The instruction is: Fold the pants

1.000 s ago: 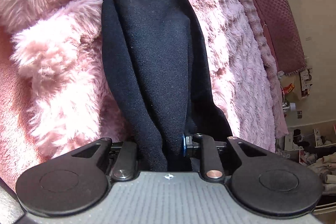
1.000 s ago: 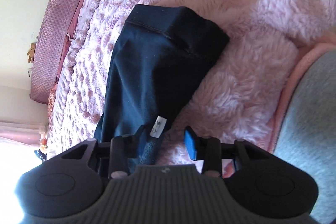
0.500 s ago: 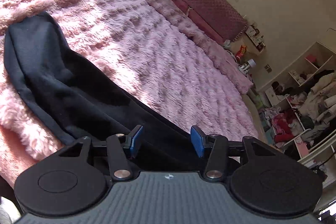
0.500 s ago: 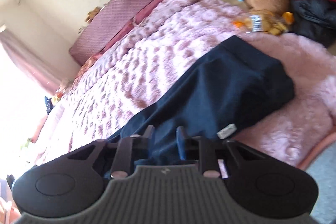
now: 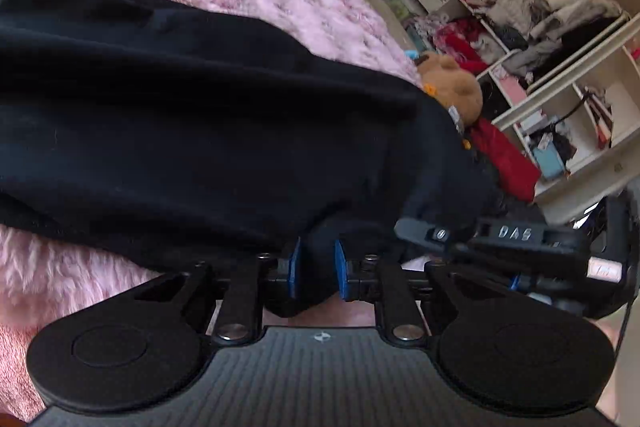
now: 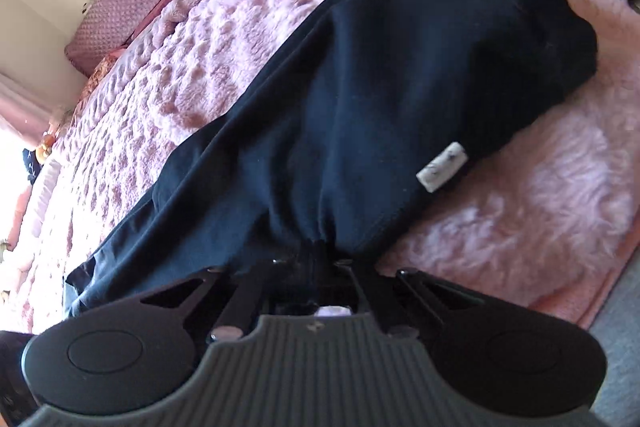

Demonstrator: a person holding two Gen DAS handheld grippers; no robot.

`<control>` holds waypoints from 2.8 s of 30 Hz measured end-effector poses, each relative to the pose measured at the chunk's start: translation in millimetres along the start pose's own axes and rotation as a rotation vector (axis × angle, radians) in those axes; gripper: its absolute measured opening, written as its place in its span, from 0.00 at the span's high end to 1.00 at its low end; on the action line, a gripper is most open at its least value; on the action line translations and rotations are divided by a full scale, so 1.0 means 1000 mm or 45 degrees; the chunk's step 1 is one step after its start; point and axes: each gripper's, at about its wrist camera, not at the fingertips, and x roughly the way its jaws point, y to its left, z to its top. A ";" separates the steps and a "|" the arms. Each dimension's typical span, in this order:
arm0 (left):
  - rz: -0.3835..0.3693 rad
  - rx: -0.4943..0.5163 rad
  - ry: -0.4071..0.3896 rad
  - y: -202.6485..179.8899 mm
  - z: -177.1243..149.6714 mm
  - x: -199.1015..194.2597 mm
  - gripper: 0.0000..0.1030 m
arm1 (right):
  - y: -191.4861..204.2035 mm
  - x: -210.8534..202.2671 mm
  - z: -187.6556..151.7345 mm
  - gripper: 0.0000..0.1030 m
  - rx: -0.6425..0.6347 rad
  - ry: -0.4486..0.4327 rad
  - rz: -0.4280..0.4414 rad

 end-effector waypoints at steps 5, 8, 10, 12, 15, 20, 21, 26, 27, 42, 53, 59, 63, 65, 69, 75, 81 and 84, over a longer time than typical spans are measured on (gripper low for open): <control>-0.020 0.081 0.070 -0.003 -0.009 -0.012 0.81 | 0.024 -0.015 -0.007 1.00 -0.197 -0.088 -0.126; -0.056 0.027 0.075 0.006 -0.005 -0.034 0.79 | 0.049 -0.026 -0.007 1.00 -0.317 -0.168 -0.084; -0.063 -0.001 0.038 0.017 -0.003 -0.060 0.70 | 0.064 -0.034 -0.005 0.99 -0.374 -0.200 -0.002; -0.050 -0.043 -0.051 0.033 -0.003 -0.092 0.65 | 0.085 -0.038 -0.004 0.99 -0.447 -0.227 0.097; -0.017 -0.128 -0.184 0.066 0.002 -0.135 0.65 | 0.118 -0.032 -0.006 0.99 -0.535 -0.232 0.244; 0.190 -0.379 -0.533 0.160 0.012 -0.224 0.65 | 0.195 0.004 -0.025 0.99 -0.697 -0.128 0.383; 0.214 -0.434 -0.591 0.181 0.014 -0.239 0.65 | 0.212 0.014 -0.029 0.99 -0.733 -0.095 0.387; 0.408 -0.657 -0.835 0.284 0.029 -0.306 0.77 | 0.278 0.047 -0.048 0.98 -0.838 -0.013 0.535; 0.365 -0.751 -0.849 0.308 0.031 -0.313 0.86 | 0.291 0.056 -0.051 0.97 -0.855 0.010 0.579; 0.366 -1.407 -1.051 0.442 0.004 -0.346 0.88 | 0.524 0.246 -0.112 0.40 -1.286 0.382 0.937; -0.103 -1.410 -0.892 0.500 -0.003 -0.321 0.84 | 0.605 0.399 -0.118 0.37 -1.211 0.985 0.904; -0.227 -1.494 -0.896 0.516 -0.007 -0.314 0.84 | 0.605 0.427 -0.129 0.46 -1.250 1.167 0.998; -0.230 -1.443 -0.889 0.510 -0.005 -0.326 0.79 | 0.615 0.422 -0.140 0.82 -1.280 1.222 1.144; -0.197 -1.310 -0.815 0.501 0.006 -0.331 0.67 | 0.622 0.421 -0.156 0.79 -1.357 1.260 1.149; -0.145 -1.295 -0.776 0.498 0.009 -0.327 0.65 | 0.626 0.430 -0.176 0.98 -1.400 1.264 1.091; -0.342 -1.386 -0.900 0.510 -0.001 -0.325 0.62 | 0.613 0.394 -0.134 0.99 -1.162 1.211 1.476; -0.625 -1.458 -1.047 0.517 0.005 -0.307 0.56 | 0.600 0.353 -0.096 0.99 -0.898 1.189 1.821; -0.673 -1.413 -1.000 0.510 0.022 -0.296 0.55 | 0.592 0.338 -0.090 0.99 -0.842 1.178 1.933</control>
